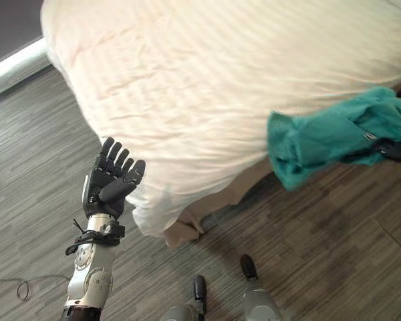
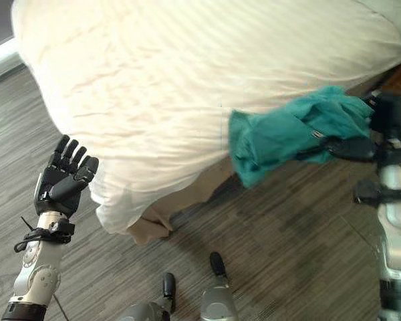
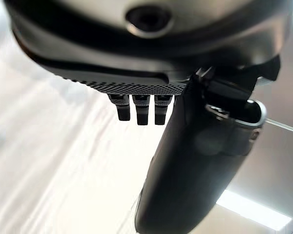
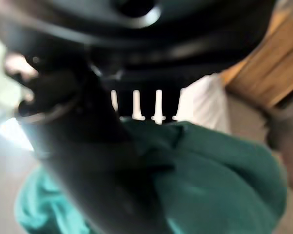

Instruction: Pick up bed clothes into laundry basket.

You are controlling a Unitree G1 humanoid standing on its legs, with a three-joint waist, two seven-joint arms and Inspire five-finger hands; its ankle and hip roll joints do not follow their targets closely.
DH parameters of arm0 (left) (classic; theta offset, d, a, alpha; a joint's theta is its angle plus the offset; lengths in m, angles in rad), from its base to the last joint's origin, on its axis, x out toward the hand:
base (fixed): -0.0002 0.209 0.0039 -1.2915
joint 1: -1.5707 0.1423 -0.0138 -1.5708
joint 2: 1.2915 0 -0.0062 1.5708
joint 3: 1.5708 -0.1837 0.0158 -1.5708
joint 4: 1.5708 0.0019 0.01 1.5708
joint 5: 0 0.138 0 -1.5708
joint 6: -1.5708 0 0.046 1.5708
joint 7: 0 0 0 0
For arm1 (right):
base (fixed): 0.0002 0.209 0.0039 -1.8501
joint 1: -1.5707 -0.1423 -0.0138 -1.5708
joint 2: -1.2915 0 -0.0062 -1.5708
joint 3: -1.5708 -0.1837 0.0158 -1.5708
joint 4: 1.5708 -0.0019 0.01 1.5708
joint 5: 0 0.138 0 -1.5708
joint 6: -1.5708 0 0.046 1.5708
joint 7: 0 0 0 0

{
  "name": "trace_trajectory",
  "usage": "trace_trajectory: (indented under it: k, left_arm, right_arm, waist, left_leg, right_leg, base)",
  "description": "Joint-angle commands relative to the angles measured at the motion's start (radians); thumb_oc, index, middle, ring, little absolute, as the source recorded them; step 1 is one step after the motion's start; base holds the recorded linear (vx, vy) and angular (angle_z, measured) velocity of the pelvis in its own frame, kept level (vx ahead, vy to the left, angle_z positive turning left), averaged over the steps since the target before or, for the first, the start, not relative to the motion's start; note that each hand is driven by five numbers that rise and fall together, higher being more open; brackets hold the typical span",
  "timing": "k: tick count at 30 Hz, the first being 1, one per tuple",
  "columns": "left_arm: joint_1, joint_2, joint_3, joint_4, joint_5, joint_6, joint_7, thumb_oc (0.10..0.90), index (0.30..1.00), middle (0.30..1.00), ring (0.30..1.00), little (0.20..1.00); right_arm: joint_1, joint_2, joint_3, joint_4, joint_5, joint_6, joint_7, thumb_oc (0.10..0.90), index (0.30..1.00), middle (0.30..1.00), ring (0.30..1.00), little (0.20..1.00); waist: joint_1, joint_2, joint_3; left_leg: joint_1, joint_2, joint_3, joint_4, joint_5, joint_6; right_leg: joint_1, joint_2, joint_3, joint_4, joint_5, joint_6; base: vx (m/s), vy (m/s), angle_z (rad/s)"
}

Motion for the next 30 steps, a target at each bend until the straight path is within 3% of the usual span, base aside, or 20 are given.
trace_trajectory:
  k: [1, 4, 8, 10, 12, 14, 15, 16, 18, 19, 20, 21, 22, 23, 24, 25, 27, 29, 30]
  left_arm:
    - [0.048, 0.061, 0.078, -0.090, 0.034, -0.072, -0.003, 0.800, 0.900, 0.900, 0.900, 0.900]
    - [0.082, 0.043, 0.095, -0.100, 0.059, -0.054, -0.013, 0.800, 0.900, 0.900, 0.900, 0.900]
    - [0.089, 0.093, 0.093, -0.083, 0.097, -0.041, -0.041, 0.800, 0.900, 0.900, 0.900, 0.900]
    - [0.045, 0.168, 0.088, -0.078, 0.118, -0.036, -0.053, 0.800, 0.900, 0.900, 0.900, 0.900]
    - [-0.006, 0.218, 0.064, -0.080, 0.119, -0.045, -0.048, 0.800, 0.900, 0.900, 0.900, 0.900]
    - [-0.118, 0.243, -0.014, -0.086, 0.132, -0.063, -0.029, 0.800, 0.900, 0.900, 0.900, 0.900]
    - [-0.124, 0.245, -0.018, -0.083, 0.134, -0.064, -0.028, 0.800, 0.900, 0.900, 0.900, 0.900]
    - [-0.160, 0.250, -0.049, -0.087, 0.128, -0.064, -0.033, 0.800, 0.900, 0.900, 0.900, 0.900]
    - [-0.208, 0.258, -0.074, -0.112, 0.112, -0.059, -0.033, 0.800, 0.900, 0.900, 0.900, 0.900]
    - [-0.217, 0.252, -0.074, -0.117, 0.099, -0.057, -0.039, 0.800, 0.900, 0.900, 0.900, 0.900]
    - [-0.219, 0.234, -0.068, -0.137, 0.088, -0.059, -0.036, 0.800, 0.900, 0.900, 0.900, 0.900]
    - [-0.218, 0.232, -0.068, -0.140, 0.088, -0.058, -0.035, 0.800, 0.900, 0.900, 0.900, 0.900]
    - [-0.196, 0.203, -0.032, -0.168, 0.072, -0.058, -0.024, 0.800, 0.900, 0.900, 0.900, 0.900]
    - [-0.181, 0.188, -0.017, -0.183, 0.065, -0.059, -0.020, 0.800, 0.900, 0.900, 0.900, 0.900]
    - [-0.176, 0.189, -0.014, -0.188, 0.065, -0.057, -0.020, 0.800, 0.900, 0.900, 0.900, 0.900]
    - [-0.126, 0.161, 0.020, -0.190, 0.072, -0.054, -0.010, 0.800, 0.900, 0.900, 0.900, 0.900]
    - [-0.084, 0.141, 0.044, -0.179, 0.069, -0.045, -0.011, 0.800, 0.900, 0.900, 0.900, 0.900]
    - [-0.049, 0.113, 0.059, -0.147, 0.072, -0.037, -0.015, 0.800, 0.900, 0.900, 0.900, 0.900]
    - [-0.046, 0.113, 0.060, -0.147, 0.074, -0.037, -0.015, 0.800, 0.900, 0.900, 0.900, 0.900]
  right_arm:
    - [-0.069, -0.070, -0.097, -0.050, 0.046, -0.175, -0.087, 0.400, 0.300, 0.300, 0.300, 0.300]
    - [0.030, 0.014, -0.202, -0.033, 0.089, -0.190, -0.102, 0.400, 0.300, 0.300, 0.300, 0.300]
    - [0.065, 0.028, -0.235, -0.006, 0.120, -0.193, -0.092, 0.400, 0.300, 0.300, 0.300, 0.300]
    - [0.087, 0.083, -0.218, -0.028, 0.133, -0.186, -0.069, 0.400, 0.300, 0.300, 0.300, 0.300]
    - [0.066, 0.118, -0.166, -0.057, 0.133, -0.182, -0.050, 0.400, 0.300, 0.300, 0.300, 0.300]
    - [0.078, 0.193, -0.119, -0.095, 0.125, -0.174, -0.035, 0.400, 0.300, 0.300, 0.300, 0.300]
    - [0.079, 0.198, -0.123, -0.099, 0.123, -0.172, -0.035, 0.400, 0.300, 0.300, 0.300, 0.300]
    - [0.100, 0.221, -0.129, -0.124, 0.112, -0.168, -0.034, 0.400, 0.300, 0.300, 0.300, 0.300]
    - [0.109, 0.216, -0.146, -0.142, 0.099, -0.172, -0.054, 0.400, 0.300, 0.300, 0.300, 0.300]
    - [0.111, 0.212, -0.158, -0.139, 0.108, -0.177, -0.059, 0.400, 0.300, 0.300, 0.300, 0.300]
    - [0.103, 0.208, -0.155, -0.134, 0.107, -0.181, -0.074, 0.400, 0.300, 0.300, 0.300, 0.300]
    - [0.102, 0.206, -0.155, -0.133, 0.107, -0.181, -0.075, 0.400, 0.300, 0.300, 0.300, 0.300]
    - [0.067, 0.203, -0.129, -0.126, 0.113, -0.190, -0.085, 0.400, 0.300, 0.300, 0.300, 0.300]
    - [0.049, 0.211, -0.118, -0.124, 0.118, -0.195, -0.090, 0.400, 0.300, 0.300, 0.300, 0.300]
    - [0.048, 0.210, -0.114, -0.124, 0.118, -0.196, -0.091, 0.400, 0.300, 0.300, 0.300, 0.300]
    - [-0.001, 0.225, -0.066, -0.134, 0.111, -0.199, -0.091, 0.400, 0.300, 0.300, 0.300, 0.300]
    - [0.000, 0.258, -0.050, -0.141, 0.113, -0.196, -0.082, 0.400, 0.300, 0.300, 0.300, 0.300]
    - [0.029, 0.304, -0.056, -0.196, 0.119, -0.185, -0.055, 0.400, 0.300, 0.300, 0.300, 0.300]
    - [0.034, 0.308, -0.057, -0.204, 0.119, -0.182, -0.053, 0.400, 0.300, 0.300, 0.300, 0.300]
  waist:
    - [-0.006, -0.085, -0.185]
    - [-0.040, -0.096, -0.194]
    - [-0.075, -0.101, -0.198]
    - [-0.138, -0.099, -0.193]
    - [-0.163, -0.116, -0.158]
    - [-0.203, -0.132, -0.111]
    - [-0.200, -0.136, -0.110]
    - [-0.203, -0.129, -0.097]
    - [-0.188, -0.101, -0.077]
    - [-0.186, -0.094, -0.078]
    - [-0.167, -0.085, -0.084]
    - [-0.166, -0.085, -0.081]
    - [-0.134, -0.092, -0.101]
    - [-0.117, -0.099, -0.114]
    - [-0.113, -0.101, -0.114]
    - [-0.068, -0.121, -0.136]
    - [-0.071, -0.143, -0.147]
    - [-0.092, -0.164, -0.161]
    - [-0.087, -0.163, -0.161]
  left_leg:
    - [-0.032, 0.027, 0.001, 0.003, -0.024, -0.052]
    - [-0.006, 0.030, 0.022, 0.004, -0.040, -0.048]
    - [0.024, 0.033, 0.057, 0.008, -0.059, -0.046]
    - [0.055, 0.039, 0.104, 0.017, -0.088, -0.039]
    - [0.063, 0.043, 0.165, 0.012, -0.101, -0.031]
    - [0.032, 0.065, 0.236, 0.008, -0.073, -0.048]
    - [0.028, 0.065, 0.237, 0.007, -0.061, -0.052]
    - [0.020, 0.082, 0.247, 0.009, -0.046, -0.061]
    - [-0.001, 0.139, 0.321, 0.031, -0.017, -0.081]
    - [-0.007, 0.155, 0.358, 0.039, -0.009, -0.089]
    - [-0.014, 0.175, 0.431, 0.051, 0.002, -0.091]
    - [-0.016, 0.176, 0.433, 0.054, 0.005, -0.092]
    - [-0.018, 0.197, 0.541, 0.071, 0.006, -0.089]
    - [-0.019, 0.208, 0.589, 0.085, 0.003, -0.083]
    - [-0.016, 0.208, 0.597, 0.088, -0.001, -0.083]
    - [-0.007, 0.234, 0.684, 0.151, -0.046, -0.080]
    - [-0.007, 0.261, 0.724, 0.221, -0.061, -0.093]
    - [-0.017, 0.334, 0.743, 0.344, -0.071, -0.128]
    - [-0.020, 0.348, 0.744, 0.365, -0.077, -0.135]
  right_leg:
    - [0.009, -0.031, 0.005, 0.069, -0.064, 0.077]
    - [0.008, -0.025, 0.027, 0.089, -0.065, 0.079]
    - [0.006, -0.018, 0.057, 0.109, -0.060, 0.089]
    - [-0.005, -0.008, 0.109, 0.121, -0.054, 0.098]
    - [-0.044, 0.014, 0.150, 0.109, -0.005, 0.118]
    - [-0.093, 0.028, 0.151, 0.094, 0.068, 0.146]
    - [-0.098, 0.029, 0.153, 0.095, 0.077, 0.144]
    - [-0.102, 0.018, 0.096, 0.115, 0.054, 0.141]
    - [-0.072, -0.058, -0.145, 0.217, -0.060, 0.100]
    - [-0.043, -0.085, -0.232, 0.245, -0.098, 0.083]
    - [-0.003, -0.139, -0.368, 0.297, -0.116, 0.073]
    - [-0.004, -0.139, -0.369, 0.300, -0.115, 0.069]
    - [0.064, -0.193, -0.494, 0.303, -0.130, 0.062]
    - [0.085, -0.213, -0.541, 0.301, -0.122, 0.066]
    - [0.084, -0.213, -0.533, 0.298, -0.119, 0.067]
    - [0.108, -0.247, -0.648, 0.295, -0.119, 0.080]
    - [0.107, -0.215, -0.621, 0.212, -0.132, 0.077]
    - [0.109, -0.152, -0.541, 0.154, -0.164, 0.052]
    - [0.112, -0.145, -0.536, 0.150, -0.166, 0.048]
  base:
    - [0.02, 0.031, -0.45]
    - [0.07, 0.042, -0.26]
    - [0.06, 0.046, -0.24]
    - [0.04, 0.070, -0.41]
    - [-0.11, 0.029, -0.60]
    - [-0.21, -0.055, -1.44]
    - [-0.20, -0.087, -1.33]
    - [-0.18, -0.068, -0.72]
    - [-0.30, -0.018, -0.76]
    - [-0.31, 0.059, -0.94]
    - [-0.20, 0.040, -1.05]
    - [-0.20, 0.066, -1.33]
    - [-0.15, 0.013, -1.74]
    - [-0.14, 0.027, -2.53]
    - [-0.05, -0.109, -2.48]
    - [0.02, -0.101, -2.19]
    - [0.07, -0.249, -1.93]
    - [0.14, -0.300, -1.96]
    - [0.23, -0.247, -0.73]
